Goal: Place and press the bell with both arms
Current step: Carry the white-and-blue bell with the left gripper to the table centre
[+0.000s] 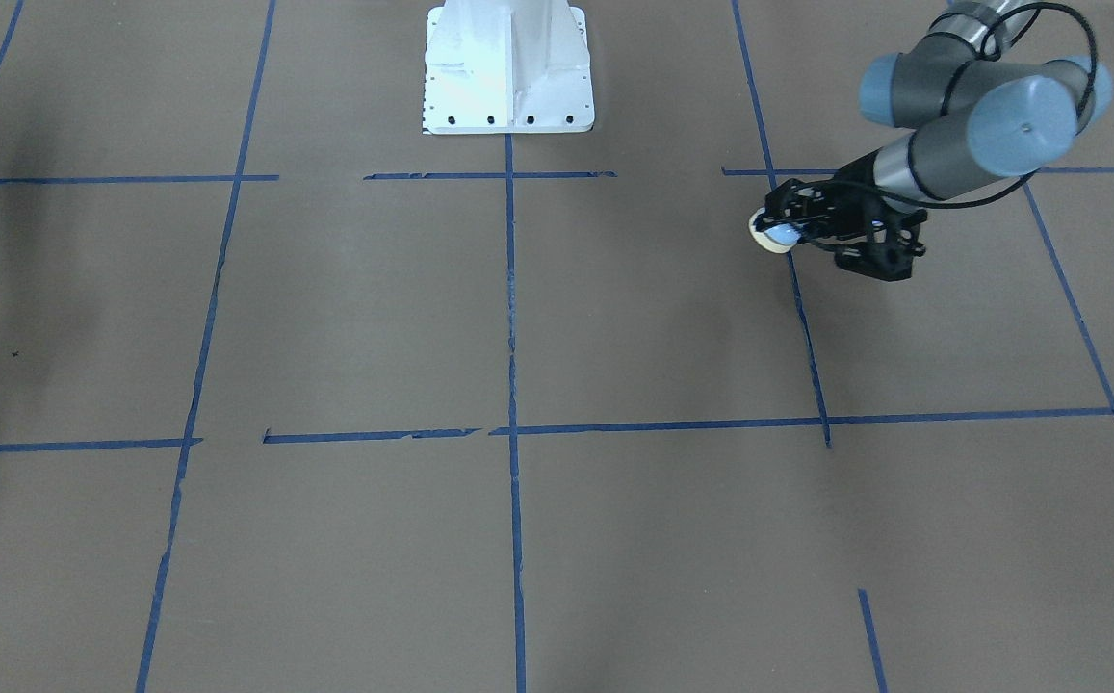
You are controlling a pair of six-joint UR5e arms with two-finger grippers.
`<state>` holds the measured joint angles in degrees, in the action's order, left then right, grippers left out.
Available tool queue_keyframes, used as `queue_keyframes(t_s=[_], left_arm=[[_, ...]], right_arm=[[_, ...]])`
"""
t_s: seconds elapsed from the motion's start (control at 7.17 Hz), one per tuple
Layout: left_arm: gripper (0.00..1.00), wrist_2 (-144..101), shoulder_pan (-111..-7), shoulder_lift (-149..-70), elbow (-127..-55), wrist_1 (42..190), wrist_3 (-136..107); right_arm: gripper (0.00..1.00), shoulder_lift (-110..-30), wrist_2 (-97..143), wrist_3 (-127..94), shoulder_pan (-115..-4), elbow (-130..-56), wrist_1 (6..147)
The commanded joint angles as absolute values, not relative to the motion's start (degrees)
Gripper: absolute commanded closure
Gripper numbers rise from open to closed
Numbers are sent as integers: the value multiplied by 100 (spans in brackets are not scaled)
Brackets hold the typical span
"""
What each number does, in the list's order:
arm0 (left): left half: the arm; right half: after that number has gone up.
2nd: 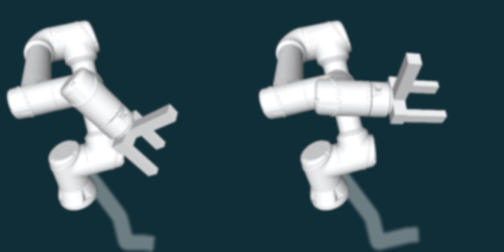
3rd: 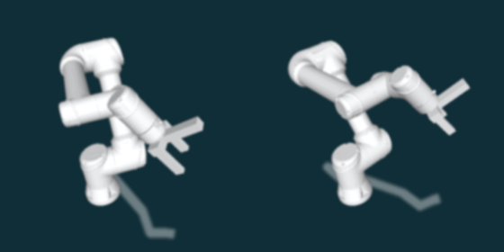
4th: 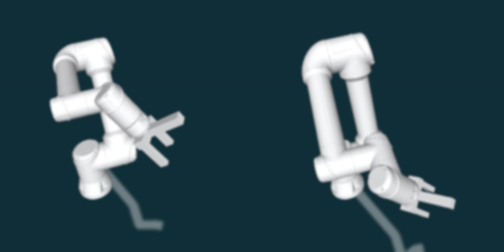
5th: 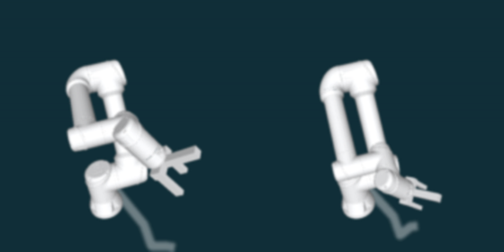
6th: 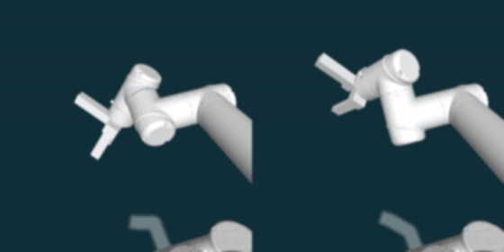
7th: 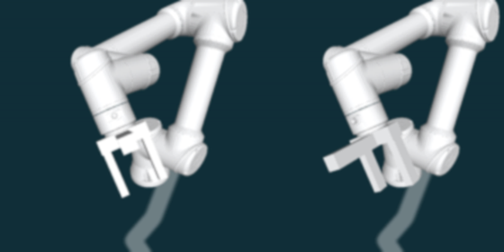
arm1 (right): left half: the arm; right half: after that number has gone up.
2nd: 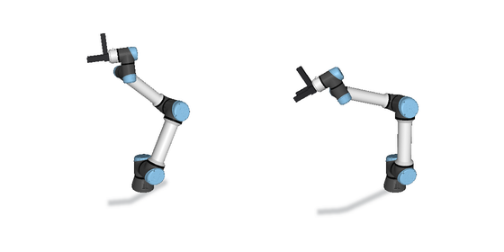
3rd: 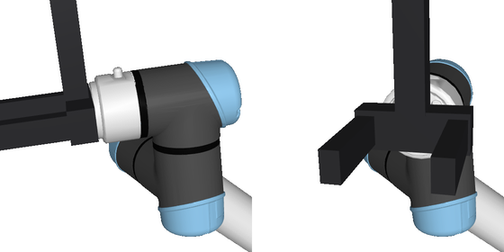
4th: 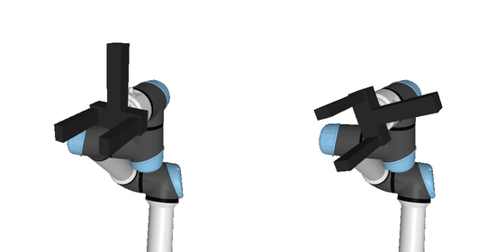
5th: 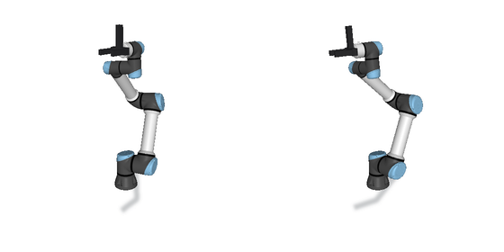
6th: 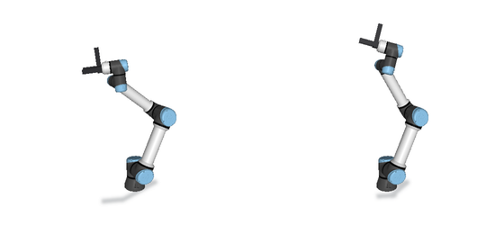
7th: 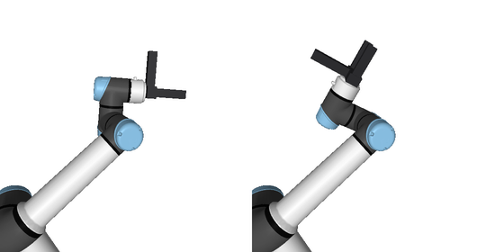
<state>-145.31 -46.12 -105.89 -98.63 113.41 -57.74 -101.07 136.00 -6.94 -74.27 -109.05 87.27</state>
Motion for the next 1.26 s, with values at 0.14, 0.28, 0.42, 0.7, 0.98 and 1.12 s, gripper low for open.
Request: queue_keyframes(t_s=[0.14, 0.28, 0.42, 0.7, 0.98, 1.12], left_arm=[[93, -13766, -4052, -12993, -8083, 11241, -6706], [93, -13546, -4052, -13556, -7512, 11041, -6715], [93, -13239, -4043, -14214, -6897, 10578, -6697], [91, -13105, -3825, -14536, -6479, 10538, -6828], [82, -12859, -3630, -14783, -6232, 10538, -7136], [76, -12780, -3630, -14783, -6223, 10529, -7145]], right_arm=[[0, -10107, 13649, -694, -7427, -10907, 8719], [0, -10107, 13649, -694, -7427, -10907, 8719], [0, -10107, 13649, -686, -7427, -10907, 8727], [0, -10107, 13693, -694, -7418, -10916, 8719], [0, -10107, 13693, -694, -7418, -10916, 8719], [0, -10107, 13693, -694, -7418, -10925, 8719]])
